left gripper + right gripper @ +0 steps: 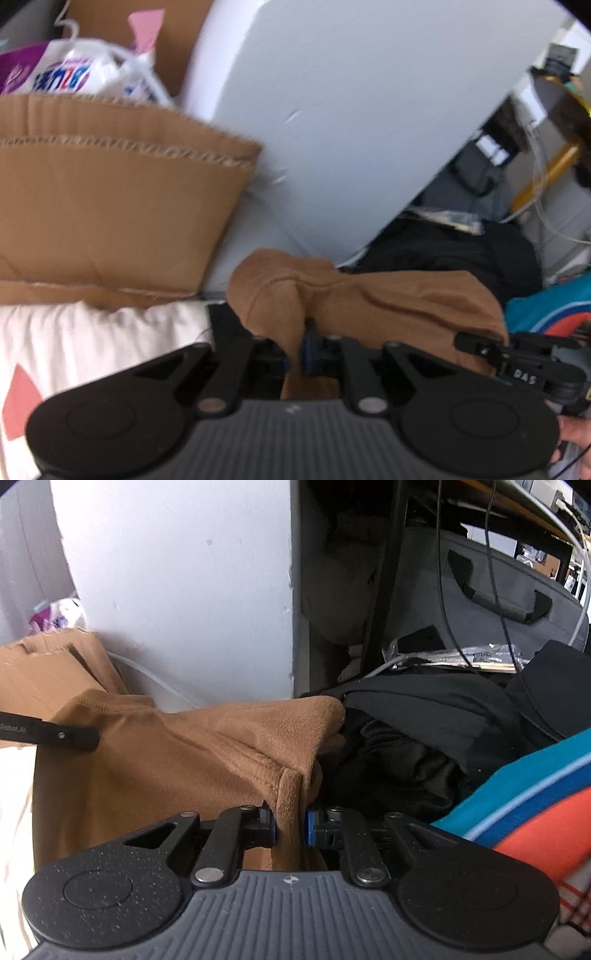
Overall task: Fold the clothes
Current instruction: 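Carry the held brown shirt with both tools toward the clothes pile, then lower the brown shirt onto the clothes pile and open both tools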
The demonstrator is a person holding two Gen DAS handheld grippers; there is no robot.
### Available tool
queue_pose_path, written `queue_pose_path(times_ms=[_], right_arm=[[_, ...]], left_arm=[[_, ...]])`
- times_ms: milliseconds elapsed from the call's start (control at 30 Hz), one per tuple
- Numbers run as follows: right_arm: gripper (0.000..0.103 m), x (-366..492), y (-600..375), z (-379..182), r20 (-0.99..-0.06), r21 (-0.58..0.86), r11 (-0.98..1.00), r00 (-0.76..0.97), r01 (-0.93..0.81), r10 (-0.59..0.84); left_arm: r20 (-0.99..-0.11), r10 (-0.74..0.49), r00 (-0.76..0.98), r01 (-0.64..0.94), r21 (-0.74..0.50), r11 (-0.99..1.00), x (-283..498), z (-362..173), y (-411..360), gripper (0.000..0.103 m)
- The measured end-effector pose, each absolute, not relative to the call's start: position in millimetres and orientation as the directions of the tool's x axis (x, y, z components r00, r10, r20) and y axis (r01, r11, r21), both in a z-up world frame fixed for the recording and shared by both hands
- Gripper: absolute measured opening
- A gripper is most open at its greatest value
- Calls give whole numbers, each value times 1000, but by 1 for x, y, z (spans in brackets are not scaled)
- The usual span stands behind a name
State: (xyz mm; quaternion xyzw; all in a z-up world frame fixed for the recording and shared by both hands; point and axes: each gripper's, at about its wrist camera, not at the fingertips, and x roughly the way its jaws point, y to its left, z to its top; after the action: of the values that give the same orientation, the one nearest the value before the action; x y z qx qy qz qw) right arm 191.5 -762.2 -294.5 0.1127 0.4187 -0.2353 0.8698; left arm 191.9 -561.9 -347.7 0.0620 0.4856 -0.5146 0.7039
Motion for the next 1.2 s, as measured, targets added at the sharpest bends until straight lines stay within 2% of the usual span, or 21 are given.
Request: queue_pose_path(times_ms=[33, 133, 200, 367, 467, 533, 700, 933, 1200], right_arm=[[23, 194, -764, -297, -785, -22, 857, 522, 515, -334], [27, 196, -769, -303, -782, -77, 836, 487, 544, -389], [29, 195, -773, -303, -776, -92, 825, 480, 557, -410], [28, 180, -765, -284, -727, -73, 819, 531, 569, -434], [19, 175, -759, -276, -709, -40, 834, 573, 550, -412], [14, 177, -757, -280, -726, -17, 846, 575, 534, -377], [13, 190, -759, -305, -757, 31, 842, 563, 539, -332], [14, 219, -788, -335, -780, 170, 775, 564, 609, -273], [13, 232, -796, -350, -778, 192, 748, 563, 635, -278]], left_arm=[[-754, -657, 6, 774, -412, 480, 193, -349, -559, 27], [-761, -648, 20, 772, -400, 494, 195, -352, -547, 39], [-766, -641, 42, 781, -375, 499, 195, -352, -538, 40], [-736, -672, 77, 800, -357, 483, 193, -340, -521, 39], [-708, -702, 74, 819, -359, 448, 183, -332, -521, 38], [-689, -722, 70, 831, -360, 424, 177, -327, -522, 31], [-669, -743, 12, 850, -385, 360, 157, -329, -532, 29], [-716, -698, -3, 864, -353, 359, 145, -349, -540, 27], [-735, -678, -7, 882, -324, 342, 146, -355, -535, 24]])
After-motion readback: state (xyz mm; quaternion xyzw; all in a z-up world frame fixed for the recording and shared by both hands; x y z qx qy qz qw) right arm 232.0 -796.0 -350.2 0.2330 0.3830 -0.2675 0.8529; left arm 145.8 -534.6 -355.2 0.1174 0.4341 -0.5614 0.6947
